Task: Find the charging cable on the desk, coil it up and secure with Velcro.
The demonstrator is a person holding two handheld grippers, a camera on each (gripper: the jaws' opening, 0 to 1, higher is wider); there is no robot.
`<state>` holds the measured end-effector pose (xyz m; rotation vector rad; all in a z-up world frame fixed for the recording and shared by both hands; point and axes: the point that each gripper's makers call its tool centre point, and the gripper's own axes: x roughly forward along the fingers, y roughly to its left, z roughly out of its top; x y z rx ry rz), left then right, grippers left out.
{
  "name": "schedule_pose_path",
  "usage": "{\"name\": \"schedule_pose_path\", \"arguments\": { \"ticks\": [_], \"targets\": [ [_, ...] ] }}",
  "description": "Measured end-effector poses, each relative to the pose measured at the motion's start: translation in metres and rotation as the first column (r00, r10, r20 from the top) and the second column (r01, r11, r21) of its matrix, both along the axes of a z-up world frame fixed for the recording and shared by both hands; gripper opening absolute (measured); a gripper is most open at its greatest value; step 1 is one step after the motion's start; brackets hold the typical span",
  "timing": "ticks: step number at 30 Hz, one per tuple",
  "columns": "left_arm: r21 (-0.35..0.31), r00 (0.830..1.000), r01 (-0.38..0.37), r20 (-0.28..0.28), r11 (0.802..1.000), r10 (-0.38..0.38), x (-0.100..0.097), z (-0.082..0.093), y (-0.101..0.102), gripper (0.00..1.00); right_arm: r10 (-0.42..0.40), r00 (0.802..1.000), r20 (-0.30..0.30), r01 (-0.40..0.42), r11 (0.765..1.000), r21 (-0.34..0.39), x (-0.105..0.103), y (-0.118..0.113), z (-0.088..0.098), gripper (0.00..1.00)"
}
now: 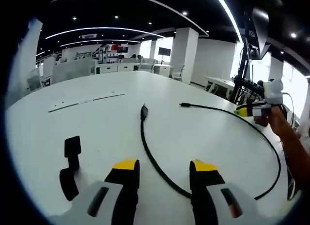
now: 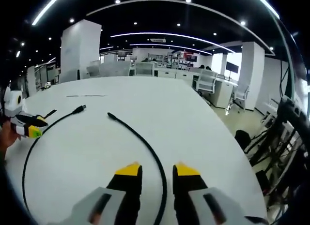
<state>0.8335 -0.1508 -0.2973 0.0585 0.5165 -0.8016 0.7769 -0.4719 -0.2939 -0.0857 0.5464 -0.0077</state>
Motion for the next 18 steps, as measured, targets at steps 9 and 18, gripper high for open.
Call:
{"name": "schedule_pose_path", "arguments": {
  "ticks": [9,18],
  "targets": [
    [0.015,1.0,0.009,0.013,1.0,-0.009,-0.011,0.0,-0.006,0.41,-0.005,1.0,-0.006,0.005,1.0,0.001,0.003,-0.004,-0.003,0.25],
    [0.032,1.0,0.0,0.012,0.999,0.0,-0.006,-0.001,-0.005,0.4,-0.004,1.0,-0.016,0.004,1.0,0.001,0.004,-0.005,-0.006,0.25]
  ]
}}
